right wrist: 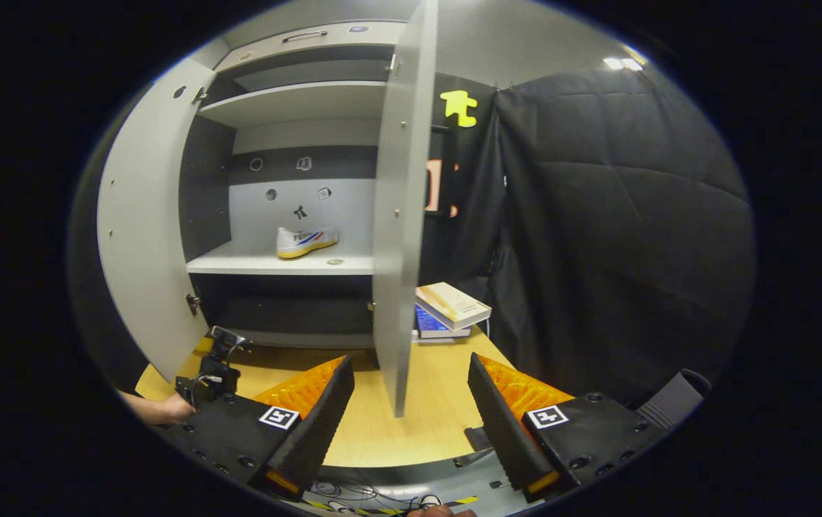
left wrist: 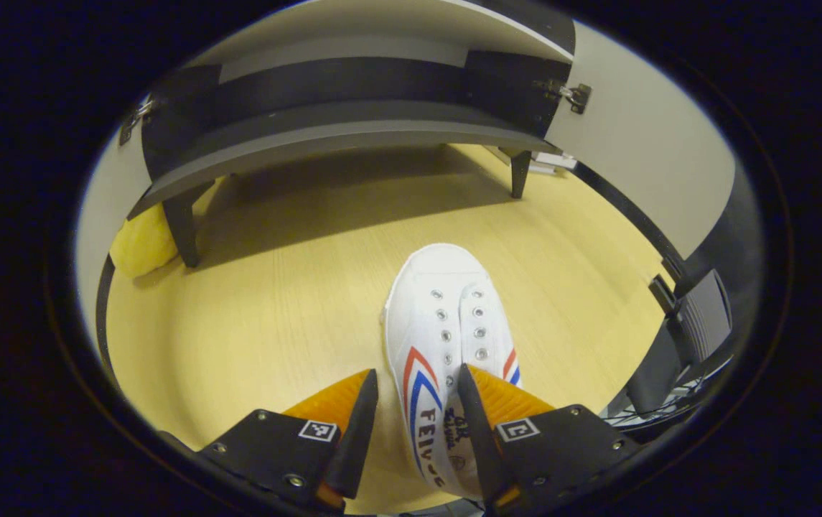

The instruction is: Grab one shoe with the right hand and put it into the shoe cabinet, grab the other shoe with the left hand and put it into the shoe cabinet; then close the right door with the right hand and the left door with the left hand.

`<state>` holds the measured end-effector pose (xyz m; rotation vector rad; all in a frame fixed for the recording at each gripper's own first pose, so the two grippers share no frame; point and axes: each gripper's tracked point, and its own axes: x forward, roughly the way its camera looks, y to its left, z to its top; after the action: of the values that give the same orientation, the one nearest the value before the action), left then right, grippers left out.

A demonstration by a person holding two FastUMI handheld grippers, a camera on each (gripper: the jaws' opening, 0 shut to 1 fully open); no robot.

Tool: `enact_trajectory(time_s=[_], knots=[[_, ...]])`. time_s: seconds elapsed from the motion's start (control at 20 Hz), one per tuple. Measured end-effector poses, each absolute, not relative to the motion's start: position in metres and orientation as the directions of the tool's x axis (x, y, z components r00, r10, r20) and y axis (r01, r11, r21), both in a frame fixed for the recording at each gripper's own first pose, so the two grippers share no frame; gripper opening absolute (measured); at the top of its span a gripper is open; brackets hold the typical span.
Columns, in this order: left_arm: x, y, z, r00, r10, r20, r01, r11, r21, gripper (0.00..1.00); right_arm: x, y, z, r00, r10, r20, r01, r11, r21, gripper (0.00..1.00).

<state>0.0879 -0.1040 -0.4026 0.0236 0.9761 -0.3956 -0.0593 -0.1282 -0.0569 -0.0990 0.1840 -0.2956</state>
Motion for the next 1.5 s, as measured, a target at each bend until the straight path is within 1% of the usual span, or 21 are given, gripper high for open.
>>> enact_trajectory(time_s=[0.05, 0.1, 0.15, 0.2, 0.25, 0.3, 0.35, 0.4, 0.45, 0.55, 0.6, 0.65, 0.7, 0.75, 0.8, 0.85, 0.9, 0.95, 1.15, 1.3, 1.5], knots=[[0.084, -0.104, -0.405, 0.477, -0.305, -0.824, 0.322, 0.933, -0.160, 0.66, -0.059, -0.141, -0.054, 0.937, -0.313, -0.158, 0.298, 0.948, -0.114, 0.99], [0.078, -0.106, -0.396, 0.471, -0.298, -0.830, 0.266, 0.945, -0.188, 0.66, -0.058, -0.152, -0.052, 0.935, -0.318, -0.155, 0.306, 0.947, -0.098, 0.99], [0.076, -0.113, -0.396, 0.476, -0.270, -0.837, 0.201, 0.960, -0.196, 0.57, -0.056, -0.163, -0.051, 0.935, -0.320, -0.153, 0.311, 0.947, -0.080, 0.99], [0.077, -0.116, -0.402, 0.481, -0.248, -0.841, 0.182, 0.967, -0.180, 0.47, -0.051, -0.174, -0.050, 0.935, -0.321, -0.149, 0.315, 0.947, -0.061, 0.99], [0.075, -0.114, -0.403, 0.490, -0.226, -0.842, 0.182, 0.971, -0.154, 0.44, -0.046, -0.183, -0.049, 0.937, -0.319, -0.141, 0.315, 0.948, -0.046, 0.97], [0.075, -0.115, -0.405, 0.485, -0.207, -0.850, 0.180, 0.974, -0.134, 0.41, -0.042, -0.192, -0.050, 0.939, -0.314, -0.143, 0.313, 0.949, -0.030, 0.99], [0.077, -0.109, -0.402, 0.500, -0.171, -0.849, 0.182, 0.979, -0.090, 0.41, -0.039, -0.197, -0.052, 0.941, -0.305, -0.149, 0.306, 0.952, -0.017, 0.99], [0.077, -0.113, -0.403, 0.502, -0.156, -0.851, 0.158, 0.984, -0.087, 0.32, -0.035, -0.204, -0.053, 0.943, -0.297, -0.150, 0.300, 0.954, -0.007, 0.97], [0.074, -0.115, -0.404, 0.486, -0.153, -0.861, 0.139, 0.986, -0.097, 0.22, -0.033, -0.212, -0.052, 0.942, -0.304, -0.141, 0.306, 0.952, -0.008, 0.99], [0.075, -0.110, -0.404, 0.483, -0.141, -0.864, 0.080, 0.990, -0.116, 0.22, -0.029, -0.227, -0.049, 0.944, -0.309, -0.111, 0.309, 0.951, -0.020, 0.96], [0.081, -0.110, -0.403, 0.504, -0.123, -0.855, 0.010, 0.991, -0.137, 0.22, -0.029, -0.234, -0.049, 0.948, -0.301, -0.107, 0.301, 0.954, -0.015, 0.99], [0.068, -0.113, -0.404, 0.485, -0.127, -0.865, -0.052, 0.984, -0.173, 0.03, -0.027, -0.239, -0.051, 0.951, -0.287, -0.111, 0.289, 0.957, -0.001, 0.98], [0.067, -0.114, -0.402, 0.500, -0.114, -0.858, -0.086, 0.980, -0.181, 0.03, -0.026, -0.243, -0.053, 0.954, -0.274, -0.118, 0.277, 0.961, 0.013, 0.96], [0.063, -0.112, -0.403, 0.497, -0.101, -0.862, -0.111, 0.978, -0.179, 0.03, -0.023, -0.249, -0.055, 0.956, -0.266, -0.124, 0.271, 0.962, 0.025, 0.96], [0.063, -0.113, -0.403, 0.503, -0.087, -0.860, -0.130, 0.976, -0.175, 0.03, -0.021, -0.257, -0.055, 0.958, -0.256, -0.128, 0.263, 0.964, 0.037, 0.98], [0.064, -0.113, -0.399, 0.516, -0.073, -0.853, -0.152, 0.973, -0.175, 0.03, -0.017, -0.262, -0.056, 0.960, -0.247, -0.131, 0.255, 0.966, 0.047, 0.96], [0.062, -0.111, -0.395, 0.529, -0.060, -0.847, -0.173, 0.969, -0.176, 0.02, -0.013, -0.269, -0.056, 0.963, -0.233, -0.136, 0.243, 0.968, 0.056, 0.96], [0.063, -0.109, -0.392, 0.535, -0.051, -0.843, -0.187, 0.966, -0.177, 0.02, -0.010, -0.275, -0.056, 0.965, -0.224, -0.136, 0.234, 0.970, 0.061, 0.99], [0.066, -0.106, -0.384, 0.586, -0.010, -0.810, -0.210, 0.964, -0.164, 0.02, 0.012, -0.299, -0.054, 0.978, -0.162, -0.133, 0.172, 0.983, 0.065, 0.97], [0.067, -0.096, -0.367, 0.640, 0.023, -0.768, -0.253, 0.950, -0.183, 0.01, 0.026, -0.308, -0.043, 0.988, -0.105, -0.110, 0.112, 0.992, 0.058, 0.97], [0.073, -0.081, -0.345, 0.712, 0.087, -0.697, -0.308, 0.930, -0.199, 0.02, 0.041, -0.310, -0.031, 0.995, -0.061, -0.072, 0.064, 0.997, 0.040, 0.97]])
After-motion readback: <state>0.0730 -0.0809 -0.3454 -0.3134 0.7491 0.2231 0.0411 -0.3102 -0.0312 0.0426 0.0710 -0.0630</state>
